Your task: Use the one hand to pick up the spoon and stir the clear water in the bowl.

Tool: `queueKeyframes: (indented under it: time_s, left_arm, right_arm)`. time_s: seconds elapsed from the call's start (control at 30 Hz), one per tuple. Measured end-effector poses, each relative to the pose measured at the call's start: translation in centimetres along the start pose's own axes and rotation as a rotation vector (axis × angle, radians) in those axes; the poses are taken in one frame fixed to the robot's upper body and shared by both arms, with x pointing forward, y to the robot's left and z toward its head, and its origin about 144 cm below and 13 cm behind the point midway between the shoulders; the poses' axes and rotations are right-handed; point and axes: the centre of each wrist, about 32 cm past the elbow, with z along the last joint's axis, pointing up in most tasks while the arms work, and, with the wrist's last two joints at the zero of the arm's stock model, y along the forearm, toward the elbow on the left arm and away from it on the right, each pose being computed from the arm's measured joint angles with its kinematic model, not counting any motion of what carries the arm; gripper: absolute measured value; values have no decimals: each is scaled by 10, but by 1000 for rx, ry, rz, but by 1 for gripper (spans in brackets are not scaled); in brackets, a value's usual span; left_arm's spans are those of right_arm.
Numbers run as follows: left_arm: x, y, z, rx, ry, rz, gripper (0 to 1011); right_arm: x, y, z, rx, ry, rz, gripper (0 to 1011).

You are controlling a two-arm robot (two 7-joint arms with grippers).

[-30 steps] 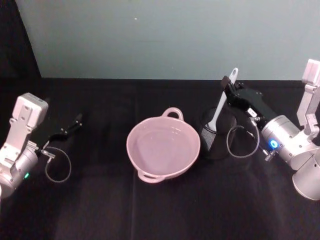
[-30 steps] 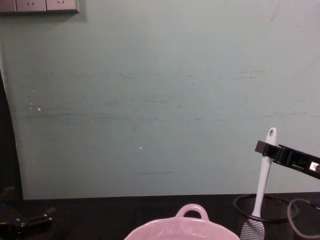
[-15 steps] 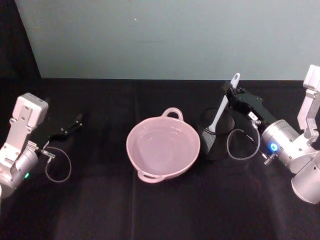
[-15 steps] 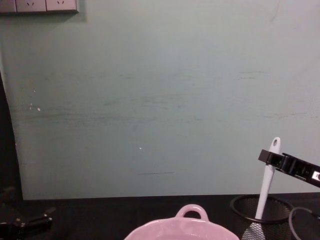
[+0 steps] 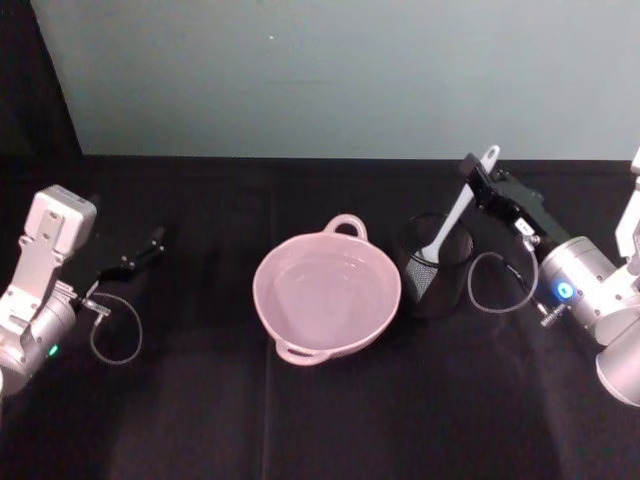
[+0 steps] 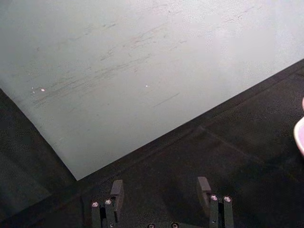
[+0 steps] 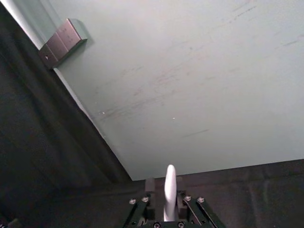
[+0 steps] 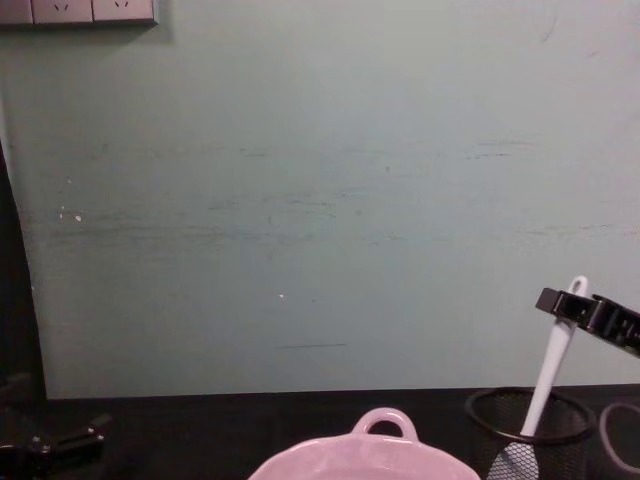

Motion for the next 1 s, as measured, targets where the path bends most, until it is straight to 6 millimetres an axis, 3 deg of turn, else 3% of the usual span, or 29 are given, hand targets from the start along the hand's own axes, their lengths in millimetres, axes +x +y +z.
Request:
queueKeyframes:
  time_s: [0.23, 0.27, 0.37, 0.43, 0.53, 0.67, 0.83, 1.0]
  left_arm:
    - [0, 0, 0, 0, 0, 0, 1011]
    - [0, 0, 0, 0, 0, 0, 1011]
    - [0, 0, 0, 0, 0, 0, 1011]
    - [0, 0, 0, 0, 0, 0, 1011]
    - [0, 0, 0, 0, 0, 0, 1011]
    - [0, 0, 0, 0, 0, 0, 1011]
    - [0, 0, 0, 0, 0, 0, 1011]
    - [0, 0, 0, 0, 0, 0, 1011]
  right_arm:
    - [2, -15, 0, -13, -6, -23, 451]
    - [4, -20, -1, -16, -3, -32, 522]
    - [6, -31, -3, -15, 7, -52, 583]
    - [7, -40, -6, -12, 15, -67, 684]
    - [9, -47, -8, -10, 22, -79, 739]
    - [11, -61, -11, -18, 26, -101, 890]
    - [14, -72, -11, -38, 11, -140, 997]
    - [19, -71, -15, -80, -112, -201, 1002]
